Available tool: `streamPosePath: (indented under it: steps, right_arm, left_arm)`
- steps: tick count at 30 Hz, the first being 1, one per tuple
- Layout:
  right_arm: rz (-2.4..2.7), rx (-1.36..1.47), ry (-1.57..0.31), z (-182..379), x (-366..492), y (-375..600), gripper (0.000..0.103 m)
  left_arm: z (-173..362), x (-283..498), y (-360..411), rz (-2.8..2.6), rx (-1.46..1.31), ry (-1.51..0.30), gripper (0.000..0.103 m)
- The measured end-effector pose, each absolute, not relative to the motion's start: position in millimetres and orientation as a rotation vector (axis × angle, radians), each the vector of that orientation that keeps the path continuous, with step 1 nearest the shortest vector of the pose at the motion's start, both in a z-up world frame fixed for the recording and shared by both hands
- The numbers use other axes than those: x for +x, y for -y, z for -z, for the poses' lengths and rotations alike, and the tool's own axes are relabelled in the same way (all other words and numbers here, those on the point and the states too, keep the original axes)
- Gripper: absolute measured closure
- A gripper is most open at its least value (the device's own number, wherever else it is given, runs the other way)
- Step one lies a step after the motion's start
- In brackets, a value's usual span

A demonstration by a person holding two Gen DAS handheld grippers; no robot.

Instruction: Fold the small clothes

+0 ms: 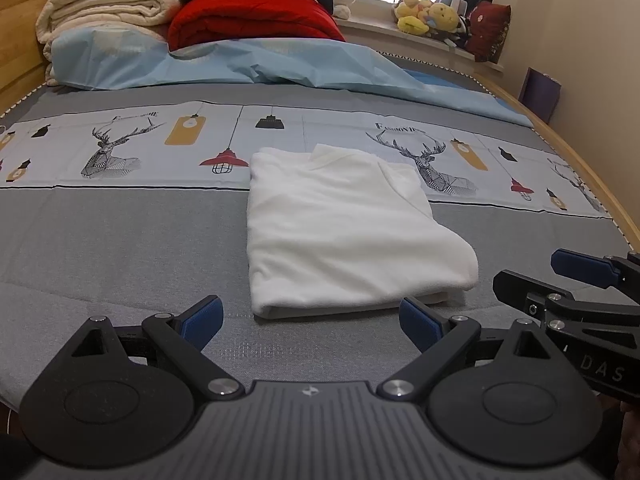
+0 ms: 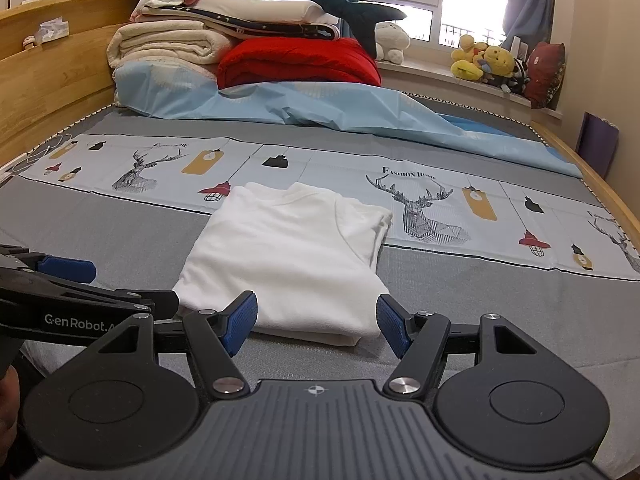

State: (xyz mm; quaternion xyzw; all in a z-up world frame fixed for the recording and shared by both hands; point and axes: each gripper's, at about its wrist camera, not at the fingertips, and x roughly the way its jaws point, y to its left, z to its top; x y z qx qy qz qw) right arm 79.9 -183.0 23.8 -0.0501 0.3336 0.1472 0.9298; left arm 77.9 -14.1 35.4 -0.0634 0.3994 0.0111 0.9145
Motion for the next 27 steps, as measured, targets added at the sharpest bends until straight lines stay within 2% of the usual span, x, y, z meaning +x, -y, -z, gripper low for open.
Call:
streamPosePath:
  steps: [27]
  right_arm:
    - [-0.301, -0.104, -0.684, -24.3, 79.7, 182.2, 0.035]
  left_arm:
    - [-33.0, 77.7, 13.8, -0.008, -0.119, -0.819, 0.006]
